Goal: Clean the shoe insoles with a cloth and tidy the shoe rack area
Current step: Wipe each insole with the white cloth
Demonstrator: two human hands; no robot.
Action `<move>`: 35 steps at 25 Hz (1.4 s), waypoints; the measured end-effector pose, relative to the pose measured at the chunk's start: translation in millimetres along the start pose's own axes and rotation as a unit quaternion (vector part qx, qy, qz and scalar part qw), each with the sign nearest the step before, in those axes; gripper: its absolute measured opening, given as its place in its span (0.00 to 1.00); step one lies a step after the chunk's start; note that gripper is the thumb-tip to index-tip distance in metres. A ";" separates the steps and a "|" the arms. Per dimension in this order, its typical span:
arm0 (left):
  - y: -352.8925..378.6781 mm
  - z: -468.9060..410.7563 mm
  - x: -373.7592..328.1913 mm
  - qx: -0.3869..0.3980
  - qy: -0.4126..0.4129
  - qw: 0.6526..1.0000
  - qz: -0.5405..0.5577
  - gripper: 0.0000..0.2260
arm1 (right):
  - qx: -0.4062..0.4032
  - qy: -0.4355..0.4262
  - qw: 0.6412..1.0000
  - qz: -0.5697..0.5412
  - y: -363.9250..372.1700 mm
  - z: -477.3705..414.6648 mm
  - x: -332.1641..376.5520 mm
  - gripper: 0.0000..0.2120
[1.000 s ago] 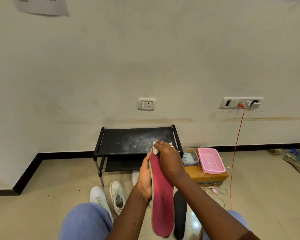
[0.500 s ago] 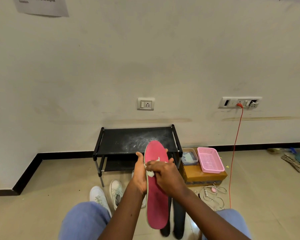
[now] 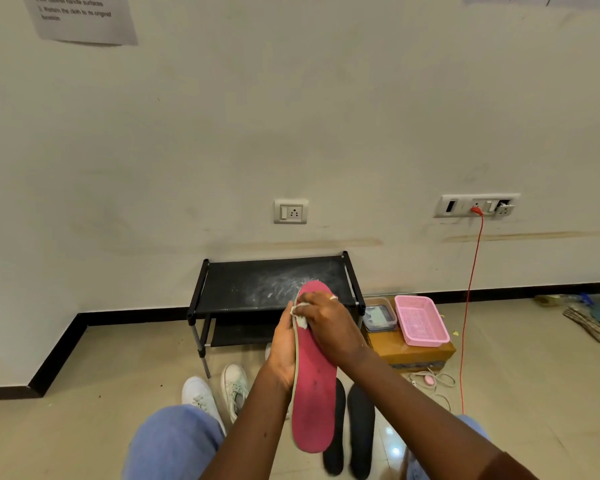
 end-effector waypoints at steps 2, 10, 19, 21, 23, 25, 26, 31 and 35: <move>7.1 5.9 0.9 0.002 0.004 1.000 -0.001 0.18 | -0.023 -0.016 0.999 0.035 -4.4 -10.2 -2.5 0.09; 15.3 17.0 -3.2 -0.005 0.023 0.996 -0.087 0.26 | -0.067 0.051 0.994 0.068 -11.0 -24.3 -18.4 0.08; 8.0 5.4 -15.4 -0.022 -0.013 0.991 -0.133 0.41 | -0.099 0.007 0.993 -0.068 -15.4 13.7 11.2 0.10; 8.5 4.3 -15.2 -0.017 -0.025 0.993 -0.110 0.42 | -0.097 -0.010 0.991 -0.092 -15.6 24.6 18.2 0.11; 9.3 8.1 -13.5 -0.019 -0.037 0.994 -0.101 0.42 | -0.090 -0.024 0.992 -0.090 -17.3 29.8 23.6 0.11; 6.7 8.7 -11.5 -0.031 -0.031 0.992 -0.115 0.42 | -0.095 -0.040 0.992 -0.069 -18.5 28.2 24.3 0.08; 3.7 8.1 -12.3 -0.041 -0.021 0.991 -0.122 0.43 | -0.097 -0.046 0.993 -0.054 -18.3 25.3 23.7 0.08; 4.7 11.0 -8.6 -0.048 0.014 0.993 -0.108 0.35 | -0.042 0.007 0.999 0.013 -11.0 3.5 -1.0 0.09; 14.8 16.6 -1.5 -0.037 0.024 0.990 -0.137 0.24 | -0.021 0.051 0.997 0.051 -5.2 -11.9 -22.0 0.11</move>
Point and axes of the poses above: each hand's wrist, its own z-axis away from the middle knuckle, its own y-axis out of the palm, x = y × z, the point moved 7 cm from there along -z, towards the middle knuckle, and after that the axes turned 4 degrees about -y, right-handed, at the moved point
